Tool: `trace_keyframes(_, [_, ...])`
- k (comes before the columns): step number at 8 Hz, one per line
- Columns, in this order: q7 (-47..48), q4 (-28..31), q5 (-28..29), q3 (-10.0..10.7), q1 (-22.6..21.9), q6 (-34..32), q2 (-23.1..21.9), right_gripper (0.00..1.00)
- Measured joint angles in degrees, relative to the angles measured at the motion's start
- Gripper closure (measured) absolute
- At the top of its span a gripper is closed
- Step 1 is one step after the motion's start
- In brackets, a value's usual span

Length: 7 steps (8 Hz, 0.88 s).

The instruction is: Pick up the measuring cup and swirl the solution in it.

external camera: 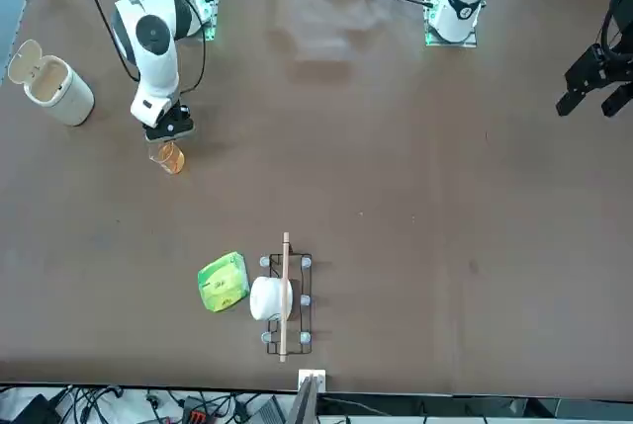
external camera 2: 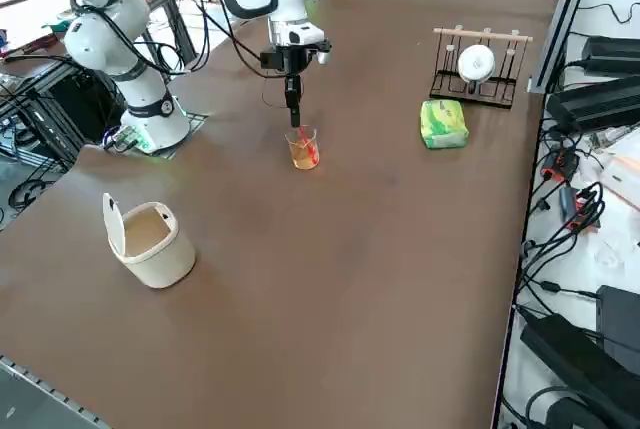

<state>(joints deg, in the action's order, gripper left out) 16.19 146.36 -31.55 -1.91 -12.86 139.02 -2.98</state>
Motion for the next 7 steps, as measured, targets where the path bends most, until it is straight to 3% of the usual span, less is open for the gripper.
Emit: trace_keyframes(7, [0.22,-1.19,0.0,0.39,0.15,-0.24,0.19,0.97])
